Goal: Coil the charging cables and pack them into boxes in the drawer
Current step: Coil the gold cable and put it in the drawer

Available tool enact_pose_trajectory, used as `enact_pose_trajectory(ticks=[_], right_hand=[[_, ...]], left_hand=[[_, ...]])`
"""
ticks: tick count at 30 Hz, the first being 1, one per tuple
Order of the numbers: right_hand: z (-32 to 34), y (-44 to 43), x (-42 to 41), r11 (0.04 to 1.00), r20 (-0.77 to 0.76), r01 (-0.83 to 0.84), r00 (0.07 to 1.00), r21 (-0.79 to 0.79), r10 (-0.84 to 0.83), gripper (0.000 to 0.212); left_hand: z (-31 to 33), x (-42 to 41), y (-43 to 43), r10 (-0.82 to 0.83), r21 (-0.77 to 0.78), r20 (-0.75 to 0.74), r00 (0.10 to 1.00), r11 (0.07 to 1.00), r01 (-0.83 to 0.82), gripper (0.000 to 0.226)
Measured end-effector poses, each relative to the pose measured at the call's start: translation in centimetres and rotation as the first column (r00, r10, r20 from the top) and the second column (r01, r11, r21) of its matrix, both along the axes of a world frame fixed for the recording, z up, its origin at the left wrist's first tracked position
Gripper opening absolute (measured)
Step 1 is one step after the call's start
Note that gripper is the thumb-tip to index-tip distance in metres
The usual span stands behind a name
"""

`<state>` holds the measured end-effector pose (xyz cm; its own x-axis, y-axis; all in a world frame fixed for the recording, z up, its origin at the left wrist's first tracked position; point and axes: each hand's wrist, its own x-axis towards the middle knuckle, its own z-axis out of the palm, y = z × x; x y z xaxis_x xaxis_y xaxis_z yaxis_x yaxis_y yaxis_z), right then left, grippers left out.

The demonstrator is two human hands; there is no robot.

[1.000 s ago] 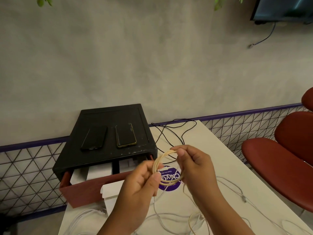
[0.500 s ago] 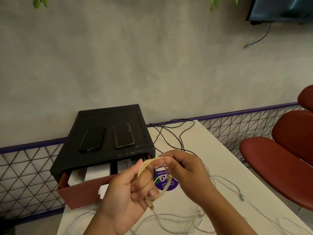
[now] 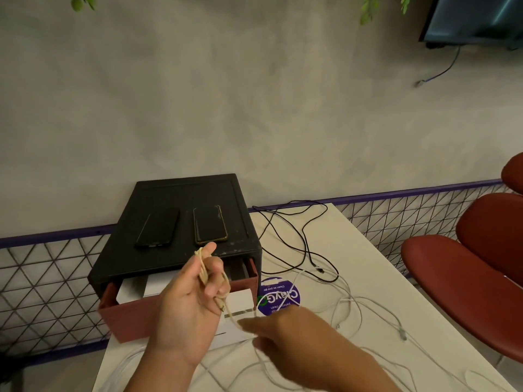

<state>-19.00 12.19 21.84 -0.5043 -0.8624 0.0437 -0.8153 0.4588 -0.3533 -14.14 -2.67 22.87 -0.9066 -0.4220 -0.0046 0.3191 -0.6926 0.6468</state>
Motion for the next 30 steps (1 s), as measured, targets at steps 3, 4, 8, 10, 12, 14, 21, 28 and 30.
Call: enact_pose_trajectory(ticks=[3, 4, 8, 10, 12, 14, 21, 28, 30], right_hand=[[1.0, -0.1, 0.9, 0.997, 0.002, -0.061, 0.998, -0.051, 0.062, 0.025], [1.4, 0.1, 0.8, 0.995, -0.005, -0.069, 0.998, -0.073, 0.068, 0.021], [2.8, 0.9, 0.1, 0.983, -0.044, -0.085, 0.996, -0.163, 0.079, 0.017], [3.4, 1.1, -0.3, 0.969, -0.080, -0.074, 0.995, -0.235, 0.056, 0.028], [3.5, 1.3, -0.9, 0.942, -0.103, -0.038, 0.995, -0.335, 0.003, 0.032], [3.3, 1.5, -1.6, 0.895, -0.090, 0.040, 0.992, -0.445, -0.089, 0.021], [1.9, 1.2, -2.2, 0.726, 0.258, 0.338, 0.940, -0.599, -0.224, 0.026], [0.7, 1.5, -2.5, 0.714, 0.288, 0.419, 0.908, -0.561, -0.305, 0.033], [0.2, 1.8, -2.7, 0.736, 0.340, 0.453, 0.887, -0.504, -0.313, 0.027]], left_hand=[[-1.0, -0.1, -0.2, 0.105, -0.355, 0.097, 0.990, 0.933, -0.064, 0.037], [-1.4, -0.2, -0.4, 0.142, -0.484, 0.113, 0.983, 0.872, -0.071, 0.037], [-3.2, -0.3, -0.8, 0.206, -0.828, 0.148, 0.967, 0.561, 0.007, 0.036], [-3.6, -0.1, -0.3, 0.123, -0.865, 0.181, 0.976, 0.492, 0.099, 0.032], [-3.2, 0.4, 0.5, 0.014, -0.810, 0.222, 0.975, 0.559, 0.176, 0.024], [-2.7, 0.8, 1.0, -0.087, -0.723, 0.251, 0.964, 0.646, 0.246, 0.035], [-1.2, 1.3, 1.3, -0.279, -0.390, 0.164, 0.946, 0.863, 0.321, 0.036], [-2.1, 0.7, -0.7, -0.462, 0.098, -0.212, 0.861, 0.867, 0.489, 0.053], [-2.8, 0.9, -1.7, -0.427, 0.122, -0.228, 0.875, 0.879, 0.461, 0.066]])
